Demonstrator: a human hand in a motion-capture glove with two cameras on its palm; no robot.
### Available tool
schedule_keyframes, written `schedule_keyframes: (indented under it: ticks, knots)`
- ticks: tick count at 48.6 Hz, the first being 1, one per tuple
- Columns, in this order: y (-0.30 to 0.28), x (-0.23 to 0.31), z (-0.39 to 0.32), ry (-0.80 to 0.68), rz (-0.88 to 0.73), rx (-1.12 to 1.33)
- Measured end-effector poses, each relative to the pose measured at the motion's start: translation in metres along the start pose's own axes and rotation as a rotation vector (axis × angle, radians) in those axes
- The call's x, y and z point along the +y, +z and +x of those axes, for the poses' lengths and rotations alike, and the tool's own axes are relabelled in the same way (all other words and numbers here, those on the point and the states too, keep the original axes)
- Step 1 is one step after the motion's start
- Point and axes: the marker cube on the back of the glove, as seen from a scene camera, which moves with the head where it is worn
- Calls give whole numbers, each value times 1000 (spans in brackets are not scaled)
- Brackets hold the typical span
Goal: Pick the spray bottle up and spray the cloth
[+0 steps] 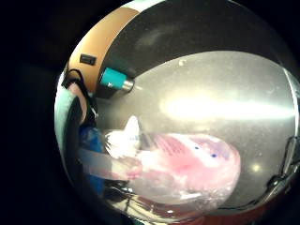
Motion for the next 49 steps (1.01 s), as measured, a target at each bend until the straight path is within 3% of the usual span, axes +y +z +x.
schedule_keyframes:
  ticks: [30,49]
  knots:
    - [20,41,-111,-349,-264,750]
    - [77,74,-116,-463,-433,1054]
